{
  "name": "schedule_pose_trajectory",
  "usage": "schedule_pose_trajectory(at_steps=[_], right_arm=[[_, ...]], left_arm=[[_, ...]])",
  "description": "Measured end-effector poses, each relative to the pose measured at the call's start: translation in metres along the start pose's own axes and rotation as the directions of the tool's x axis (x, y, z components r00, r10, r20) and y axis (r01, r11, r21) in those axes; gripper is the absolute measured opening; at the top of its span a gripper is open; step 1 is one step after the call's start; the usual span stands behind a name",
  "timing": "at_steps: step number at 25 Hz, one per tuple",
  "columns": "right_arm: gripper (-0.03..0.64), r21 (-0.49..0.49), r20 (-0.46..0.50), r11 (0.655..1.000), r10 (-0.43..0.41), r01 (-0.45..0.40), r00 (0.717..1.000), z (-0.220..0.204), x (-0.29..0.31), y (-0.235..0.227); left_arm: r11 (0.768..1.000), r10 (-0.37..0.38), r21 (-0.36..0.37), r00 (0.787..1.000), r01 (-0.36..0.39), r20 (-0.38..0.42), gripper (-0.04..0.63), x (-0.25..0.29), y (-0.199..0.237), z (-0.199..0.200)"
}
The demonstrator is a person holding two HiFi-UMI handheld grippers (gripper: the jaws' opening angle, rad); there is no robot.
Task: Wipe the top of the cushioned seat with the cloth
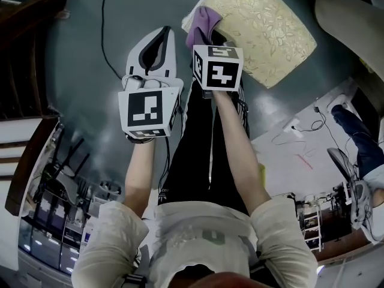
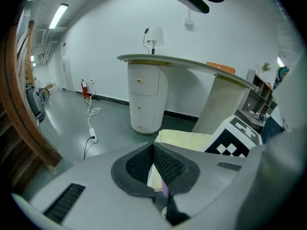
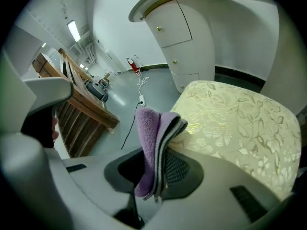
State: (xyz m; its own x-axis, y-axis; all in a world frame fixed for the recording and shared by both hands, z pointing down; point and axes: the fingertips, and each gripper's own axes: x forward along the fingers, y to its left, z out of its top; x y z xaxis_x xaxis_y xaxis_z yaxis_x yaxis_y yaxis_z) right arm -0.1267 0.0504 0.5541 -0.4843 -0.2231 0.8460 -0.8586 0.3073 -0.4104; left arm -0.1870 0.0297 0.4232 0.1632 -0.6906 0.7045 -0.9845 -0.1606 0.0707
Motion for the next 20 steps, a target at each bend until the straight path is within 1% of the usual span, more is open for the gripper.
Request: schedule_pose_trajectory(at_steps=[3,6,11,15,20], right_arm=[[0.091,-0.010,-0.002,1.000,-0.028,0.028,1.000,-0.011,-0.018,-0.022],[0.091,0.009,-0.008,0.999,-0.048,0.048,0.999,-0.026,-0.038,-0.050],[0.091,0.021,-0.036,0.992,-0.123,0.124,0.992,-0.059,-0.075,-0.099],[0.091,0.043,-0.068,0.978,-0.200,0.203,0.978,-0.089,-0.107,-0.141],[0.091,0.102,-0.089,0.949,-0.289,0.297,0.953,-0.120,-0.140,-0.185]], left_arm=[[0.999,-0.028,0.028,1.000,0.028,0.007,-0.008,0.007,-0.013,0.007],[0.997,-0.060,0.059,0.998,0.059,0.017,-0.008,0.015,-0.029,0.017],[0.987,-0.125,0.101,0.992,0.122,0.018,-0.008,0.024,-0.064,0.028],[0.975,-0.175,0.141,0.984,0.170,0.026,-0.008,0.025,-0.086,0.039],[0.966,-0.195,0.174,0.981,0.189,0.018,-0.008,0.029,-0.098,0.043]])
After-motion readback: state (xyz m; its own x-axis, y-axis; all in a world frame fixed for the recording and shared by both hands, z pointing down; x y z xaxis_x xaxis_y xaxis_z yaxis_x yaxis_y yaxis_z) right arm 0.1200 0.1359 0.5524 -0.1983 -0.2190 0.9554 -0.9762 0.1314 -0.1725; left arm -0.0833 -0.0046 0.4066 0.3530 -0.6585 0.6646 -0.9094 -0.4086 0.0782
